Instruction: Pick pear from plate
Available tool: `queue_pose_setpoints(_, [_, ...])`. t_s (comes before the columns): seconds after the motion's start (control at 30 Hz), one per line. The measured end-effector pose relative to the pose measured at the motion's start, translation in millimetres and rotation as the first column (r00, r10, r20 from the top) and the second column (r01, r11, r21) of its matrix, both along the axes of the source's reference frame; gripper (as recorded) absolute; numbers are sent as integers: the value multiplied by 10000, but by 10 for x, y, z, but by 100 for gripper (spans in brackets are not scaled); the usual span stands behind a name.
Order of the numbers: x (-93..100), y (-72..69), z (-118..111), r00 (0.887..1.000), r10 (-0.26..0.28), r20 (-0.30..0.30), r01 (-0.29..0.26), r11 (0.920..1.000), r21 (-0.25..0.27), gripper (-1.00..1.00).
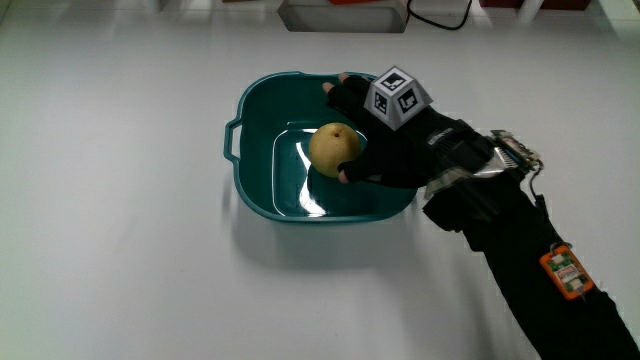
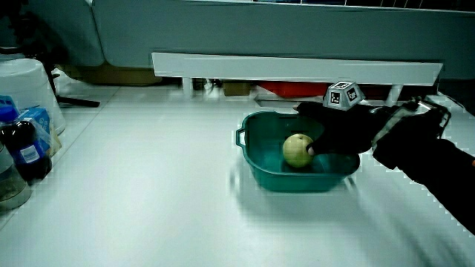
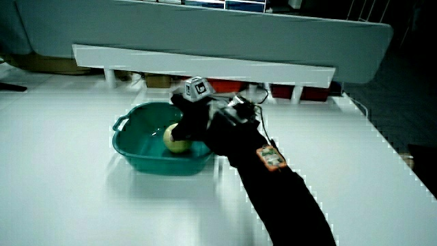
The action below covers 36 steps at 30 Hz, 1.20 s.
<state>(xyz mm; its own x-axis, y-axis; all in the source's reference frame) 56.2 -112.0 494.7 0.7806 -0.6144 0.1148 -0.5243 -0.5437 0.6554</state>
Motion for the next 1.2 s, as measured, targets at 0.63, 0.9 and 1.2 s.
queue_pose_setpoints(0.63, [-195, -13, 382, 9976, -44, -689, 0, 9980, -640, 0])
queue_pose_setpoints(0.9, [-148, 29, 526, 9965, 126, -831, -184, 9974, -690, 40])
queue_pose_setpoints(1.2, [-140, 19, 486, 9986, 312, -438, -338, 9977, -596, 85])
